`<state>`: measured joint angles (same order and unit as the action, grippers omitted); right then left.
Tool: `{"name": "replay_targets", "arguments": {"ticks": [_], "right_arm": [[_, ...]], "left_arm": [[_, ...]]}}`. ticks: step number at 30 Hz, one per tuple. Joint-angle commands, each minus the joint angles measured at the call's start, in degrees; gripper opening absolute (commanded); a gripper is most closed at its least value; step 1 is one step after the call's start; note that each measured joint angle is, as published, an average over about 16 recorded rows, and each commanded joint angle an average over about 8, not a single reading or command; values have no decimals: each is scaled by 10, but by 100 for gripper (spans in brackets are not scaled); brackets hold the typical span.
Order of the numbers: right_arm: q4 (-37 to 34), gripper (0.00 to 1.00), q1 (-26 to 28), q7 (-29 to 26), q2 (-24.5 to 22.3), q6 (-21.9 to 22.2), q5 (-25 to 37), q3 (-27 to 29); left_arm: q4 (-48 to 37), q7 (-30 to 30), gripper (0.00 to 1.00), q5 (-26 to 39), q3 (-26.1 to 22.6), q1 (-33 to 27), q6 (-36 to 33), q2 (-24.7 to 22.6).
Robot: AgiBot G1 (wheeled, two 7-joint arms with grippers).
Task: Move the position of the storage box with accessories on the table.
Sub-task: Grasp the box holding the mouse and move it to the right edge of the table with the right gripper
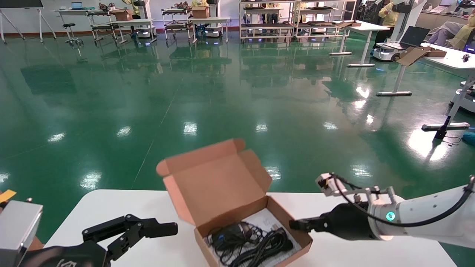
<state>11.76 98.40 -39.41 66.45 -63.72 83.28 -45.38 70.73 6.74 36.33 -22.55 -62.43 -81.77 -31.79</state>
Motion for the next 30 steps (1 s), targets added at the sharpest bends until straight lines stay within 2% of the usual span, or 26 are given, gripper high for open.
{"name": "replay_targets", "arguments": {"ticks": [1, 20, 30], "right_arm": [[3, 0, 7, -2, -6, 1, -4, 3], [-6, 0, 93, 5, -101, -27, 3, 7], [-34, 0, 124, 35, -147, -16, 10, 8]], "left_arm": [[0, 0, 100, 0, 0, 0, 0, 0], [0, 0, 100, 0, 0, 0, 0, 0], [0, 0, 100, 0, 0, 0, 0, 0]]}}
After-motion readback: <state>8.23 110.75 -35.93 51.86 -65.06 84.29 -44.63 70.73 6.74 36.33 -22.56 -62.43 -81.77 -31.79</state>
